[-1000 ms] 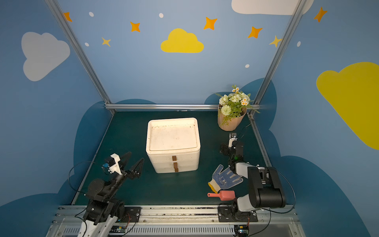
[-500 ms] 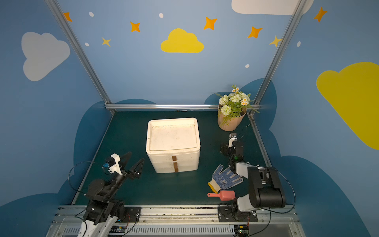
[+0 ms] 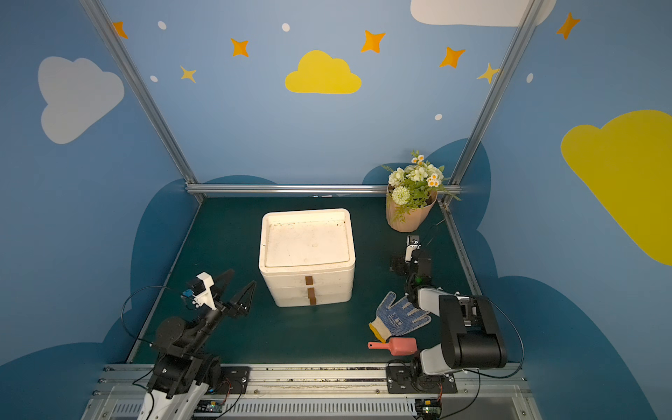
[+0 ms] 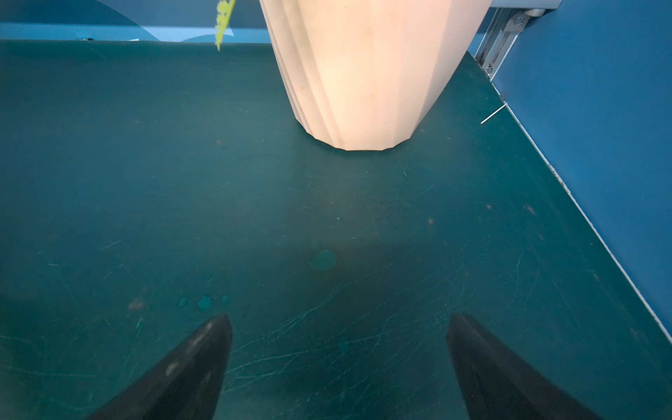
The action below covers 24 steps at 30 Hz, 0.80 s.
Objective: Place the umbrella in the drawer by color
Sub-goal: Reset both arms
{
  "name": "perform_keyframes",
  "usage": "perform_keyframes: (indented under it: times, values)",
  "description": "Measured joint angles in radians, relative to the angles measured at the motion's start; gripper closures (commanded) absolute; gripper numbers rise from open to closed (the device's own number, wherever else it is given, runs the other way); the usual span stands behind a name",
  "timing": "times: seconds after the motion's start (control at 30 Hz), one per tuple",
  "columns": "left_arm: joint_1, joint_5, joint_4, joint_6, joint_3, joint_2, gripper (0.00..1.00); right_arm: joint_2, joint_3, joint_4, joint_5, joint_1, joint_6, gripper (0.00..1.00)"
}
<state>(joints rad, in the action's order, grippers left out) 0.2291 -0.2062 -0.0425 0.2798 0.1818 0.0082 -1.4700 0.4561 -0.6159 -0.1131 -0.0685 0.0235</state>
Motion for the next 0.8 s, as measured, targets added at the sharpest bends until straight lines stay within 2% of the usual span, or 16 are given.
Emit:
perform_keyframes:
  times: [0.37,0.47,0.57,0.67,0.8]
  values:
    - [0.0,0.0,-0.004,0.001,0.0,0.0,0.0,0.0,0.0,0.0,0.0,0.0,0.0,0.02]
    - [-0.007,0.037,-0.019,0.009,0.0,0.032,0.0,0.0,0.0,0.0,0.0,0.0,0.0,0.02]
    - [-0.049,0.096,-0.058,0.004,0.007,0.157,0.0,0.0,0.0,0.0,0.0,0.0,0.0,0.02]
    - [-0.099,0.144,-0.129,-0.045,0.032,0.358,0.0,0.0,0.0,0.0,0.0,0.0,0.0,0.02]
    - [-0.12,0.225,-0.278,-0.142,0.085,0.679,0.0,0.0,0.0,0.0,0.0,0.0,0.0,0.02]
